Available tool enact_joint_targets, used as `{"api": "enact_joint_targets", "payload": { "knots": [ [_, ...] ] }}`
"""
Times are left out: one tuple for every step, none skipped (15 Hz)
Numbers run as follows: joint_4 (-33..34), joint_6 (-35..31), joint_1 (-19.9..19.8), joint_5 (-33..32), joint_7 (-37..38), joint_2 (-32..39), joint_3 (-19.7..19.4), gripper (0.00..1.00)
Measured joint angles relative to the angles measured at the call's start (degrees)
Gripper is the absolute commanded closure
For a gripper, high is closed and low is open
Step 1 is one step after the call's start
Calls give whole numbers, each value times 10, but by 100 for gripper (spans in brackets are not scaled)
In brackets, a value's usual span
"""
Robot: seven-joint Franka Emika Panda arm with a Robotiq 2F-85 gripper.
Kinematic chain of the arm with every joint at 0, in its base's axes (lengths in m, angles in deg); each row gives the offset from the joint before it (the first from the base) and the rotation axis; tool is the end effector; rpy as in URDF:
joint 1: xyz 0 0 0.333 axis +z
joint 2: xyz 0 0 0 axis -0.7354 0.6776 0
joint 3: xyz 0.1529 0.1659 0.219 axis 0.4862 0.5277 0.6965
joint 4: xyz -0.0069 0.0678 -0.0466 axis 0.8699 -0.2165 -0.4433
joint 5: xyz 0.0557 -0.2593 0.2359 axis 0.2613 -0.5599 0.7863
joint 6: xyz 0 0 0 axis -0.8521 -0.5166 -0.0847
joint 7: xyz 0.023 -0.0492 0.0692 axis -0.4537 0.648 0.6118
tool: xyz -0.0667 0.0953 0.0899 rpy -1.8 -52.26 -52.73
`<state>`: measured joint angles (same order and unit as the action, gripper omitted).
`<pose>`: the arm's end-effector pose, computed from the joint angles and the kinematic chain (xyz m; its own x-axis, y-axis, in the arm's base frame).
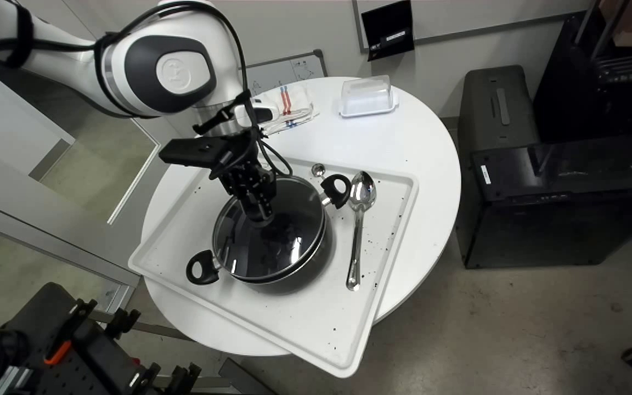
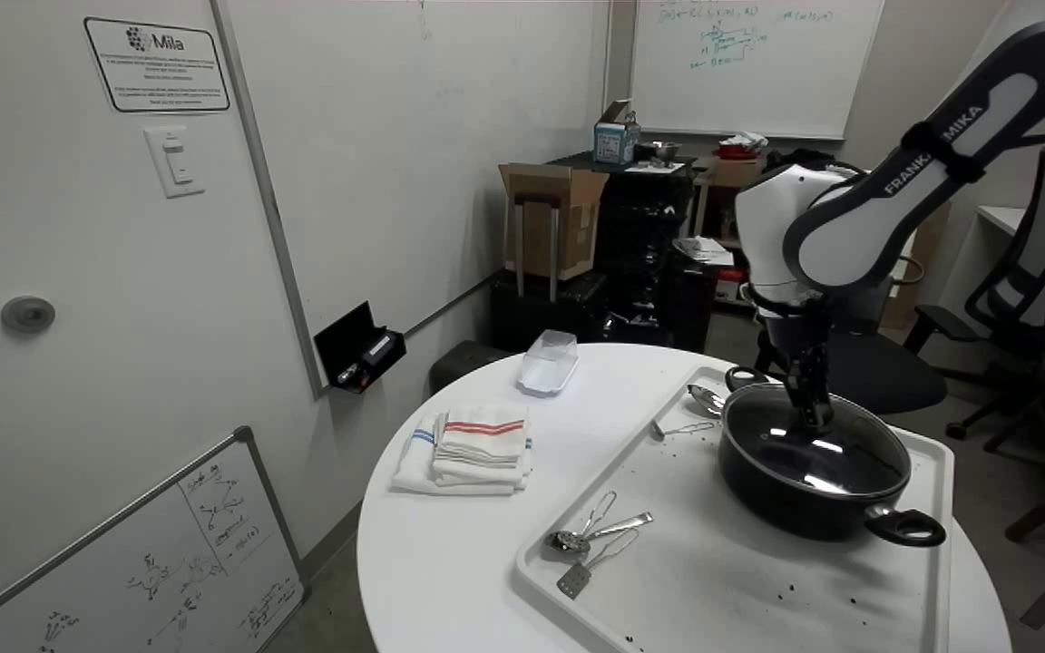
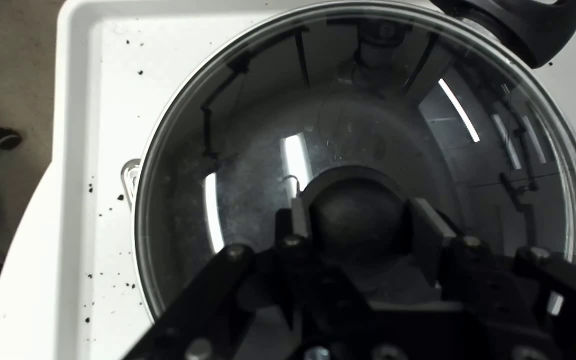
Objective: Place the lid on the pot
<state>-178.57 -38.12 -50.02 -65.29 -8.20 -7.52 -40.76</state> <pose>0.5344 -0.0630 0.1067 0.9275 0.0485 -0.3706 0.1020 -0.9868 0.1262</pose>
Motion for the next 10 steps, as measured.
{"api": "enact_joint_targets", "payload": {
  "knots": [
    [0, 0, -1, 1, -1, 0, 0, 75],
    [0, 1, -3, 2, -2, 0, 0, 75],
    [-1, 1, -4, 4, -3, 0, 0, 75],
    [-1, 1, -6, 5, -5, 0, 0, 75],
    [-2, 1, -7, 5, -6, 0, 0, 75],
    [-2, 1, -9, 5, -6, 1, -1, 75],
    [-2, 1, -11, 5, -6, 2, -1, 75],
    [-2, 1, -13, 5, -6, 4, -1, 75],
    [-2, 1, -13, 5, -6, 4, -1, 75],
    [-2, 1, -13, 5, -6, 4, -1, 75]
  ]
}}
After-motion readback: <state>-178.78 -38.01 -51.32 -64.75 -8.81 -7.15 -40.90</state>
